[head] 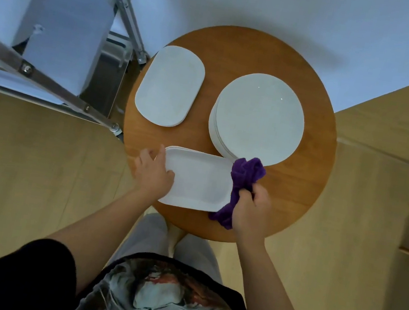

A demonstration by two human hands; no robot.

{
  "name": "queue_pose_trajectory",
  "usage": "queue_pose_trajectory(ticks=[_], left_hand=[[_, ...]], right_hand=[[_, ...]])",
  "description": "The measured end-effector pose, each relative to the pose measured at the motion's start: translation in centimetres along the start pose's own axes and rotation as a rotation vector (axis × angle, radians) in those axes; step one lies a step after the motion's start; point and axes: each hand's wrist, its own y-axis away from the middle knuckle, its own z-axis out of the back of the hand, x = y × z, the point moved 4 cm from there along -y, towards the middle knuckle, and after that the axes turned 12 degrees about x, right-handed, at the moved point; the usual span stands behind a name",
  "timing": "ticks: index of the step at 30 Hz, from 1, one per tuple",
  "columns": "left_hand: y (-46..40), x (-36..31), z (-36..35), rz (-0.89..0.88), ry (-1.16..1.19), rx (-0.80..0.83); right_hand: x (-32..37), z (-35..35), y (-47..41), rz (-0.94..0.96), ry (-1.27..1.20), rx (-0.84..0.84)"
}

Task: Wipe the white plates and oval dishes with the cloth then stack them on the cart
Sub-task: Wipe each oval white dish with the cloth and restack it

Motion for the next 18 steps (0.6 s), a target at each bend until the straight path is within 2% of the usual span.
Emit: queue_pose_trajectory(ticks=[3, 9, 13, 18], left_hand=[[-0.5, 0.4, 0.6, 0.023, 0.096, 0.028], [-3.7, 0.9, 4.8, 0.082, 0.557, -0.044], [-6.9, 0.5, 7.6, 0.169, 0.572, -0.07], [-9.4, 0.3, 8.6, 0.217, 0.585, -0.006]], right_hand=[[0.4, -0.9, -0.2, 0.011, 0.008, 0.042], [1.9, -2.6, -0.5, 0.03, 0.024, 0.128], [3.9, -3.5, -0.5, 0.077, -0.002, 0.158], [5.7, -4.4, -0.2, 0.097, -0.049, 0.217]])
